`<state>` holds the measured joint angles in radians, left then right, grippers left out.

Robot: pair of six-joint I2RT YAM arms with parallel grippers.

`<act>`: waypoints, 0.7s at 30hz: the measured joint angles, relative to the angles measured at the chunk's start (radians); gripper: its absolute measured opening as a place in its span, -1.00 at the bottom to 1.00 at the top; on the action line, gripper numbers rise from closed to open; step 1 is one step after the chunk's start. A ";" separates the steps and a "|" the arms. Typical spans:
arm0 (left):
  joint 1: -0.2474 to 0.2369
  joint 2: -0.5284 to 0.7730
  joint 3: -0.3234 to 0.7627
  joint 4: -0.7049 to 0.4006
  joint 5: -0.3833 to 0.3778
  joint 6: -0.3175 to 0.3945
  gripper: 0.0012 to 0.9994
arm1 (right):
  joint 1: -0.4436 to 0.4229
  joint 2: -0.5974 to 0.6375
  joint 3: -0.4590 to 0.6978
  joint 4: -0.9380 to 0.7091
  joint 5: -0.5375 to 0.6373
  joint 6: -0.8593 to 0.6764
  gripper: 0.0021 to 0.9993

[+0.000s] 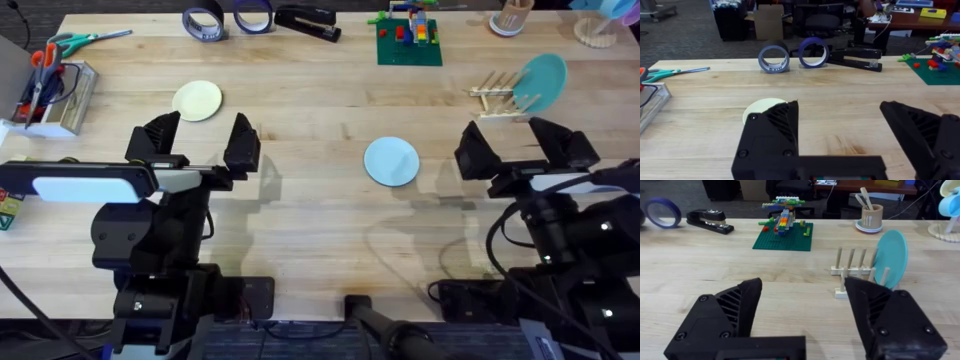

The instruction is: Pick up the plates from the table one by one and place each into a slot on the dish rack.

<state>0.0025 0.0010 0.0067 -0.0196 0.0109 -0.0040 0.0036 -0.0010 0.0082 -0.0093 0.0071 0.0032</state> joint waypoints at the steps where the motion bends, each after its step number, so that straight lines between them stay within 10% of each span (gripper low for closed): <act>1: 0.000 0.000 0.000 0.000 0.000 0.000 0.99 | 0.000 0.000 0.000 -0.002 0.000 0.000 0.99; 21: 0.000 0.000 0.014 -0.042 0.000 0.000 0.99 | 0.000 0.001 0.021 -0.043 -0.002 0.001 0.99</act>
<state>0.0025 0.0010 0.0205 -0.0620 0.0110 -0.0036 0.0036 0.0002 0.0292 -0.0528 0.0046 0.0040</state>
